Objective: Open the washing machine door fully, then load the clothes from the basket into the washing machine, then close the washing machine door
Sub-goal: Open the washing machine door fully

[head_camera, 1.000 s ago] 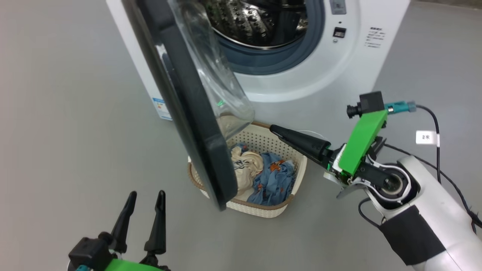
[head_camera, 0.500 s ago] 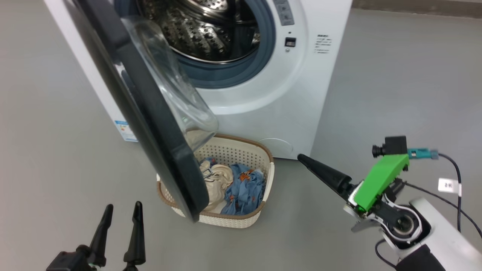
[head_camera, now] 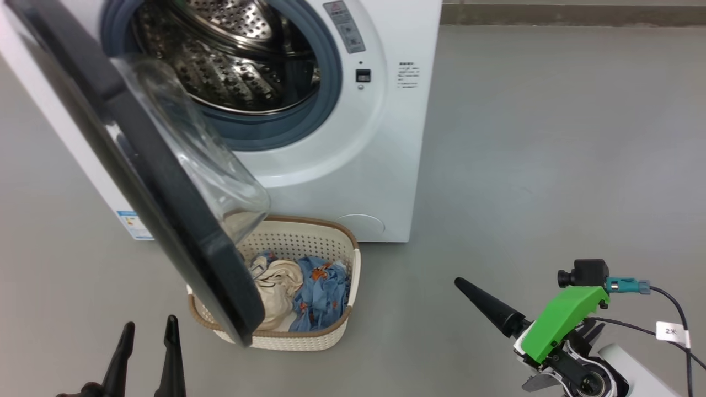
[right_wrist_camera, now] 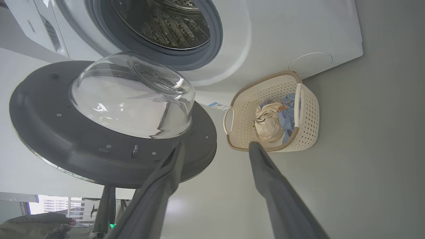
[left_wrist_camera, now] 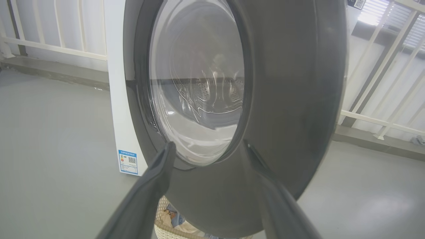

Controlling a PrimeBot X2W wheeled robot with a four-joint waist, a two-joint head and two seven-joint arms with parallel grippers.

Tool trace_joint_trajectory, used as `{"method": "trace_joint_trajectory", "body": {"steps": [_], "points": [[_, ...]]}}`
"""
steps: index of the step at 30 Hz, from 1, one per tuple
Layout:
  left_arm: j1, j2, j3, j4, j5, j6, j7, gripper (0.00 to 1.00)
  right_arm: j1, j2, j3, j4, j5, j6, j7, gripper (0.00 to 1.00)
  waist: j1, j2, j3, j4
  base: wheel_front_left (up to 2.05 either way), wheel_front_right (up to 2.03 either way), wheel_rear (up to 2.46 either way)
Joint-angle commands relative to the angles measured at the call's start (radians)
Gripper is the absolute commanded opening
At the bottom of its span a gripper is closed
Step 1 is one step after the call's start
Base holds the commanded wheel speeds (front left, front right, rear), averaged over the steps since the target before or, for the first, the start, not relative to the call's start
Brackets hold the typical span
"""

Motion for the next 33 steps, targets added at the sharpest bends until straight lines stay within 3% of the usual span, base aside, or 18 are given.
{"method": "trace_joint_trajectory", "body": {"steps": [1,14,22,24,33], "points": [[-0.011,0.013,0.037,-0.032,0.01,0.001,-0.006,1.0,0.003,-0.017,0.013,-0.018,-0.011,0.006,-0.022,1.0,0.0,0.0,-0.001,-0.02,0.0,0.0,0.0],[-0.017,0.004,0.039,-0.022,0.014,0.001,-0.006,1.0,0.035,-0.106,0.131,0.045,-0.091,0.006,-0.334,1.0,0.0,0.0,-0.005,-0.017,0.0,0.0,0.0],[-0.026,-0.001,0.04,-0.014,0.014,0.001,-0.006,1.0,0.027,-0.133,0.188,0.096,-0.107,0.006,-0.454,1.0,0.0,0.0,-0.005,-0.004,0.0,0.0,0.0],[-0.027,-0.002,0.041,-0.015,0.014,0.001,-0.006,1.0,0.027,-0.138,0.167,0.111,-0.149,0.006,-0.465,1.0,0.0,0.0,-0.004,0.0,0.0,0.0,0.0],[-0.034,-0.005,0.038,-0.013,0.015,0.001,-0.006,1.0,0.1,-0.083,-0.102,0.065,-0.495,0.006,-0.466,1.0,0.0,0.0,0.0,0.01,0.0,0.0,0.0]]}}
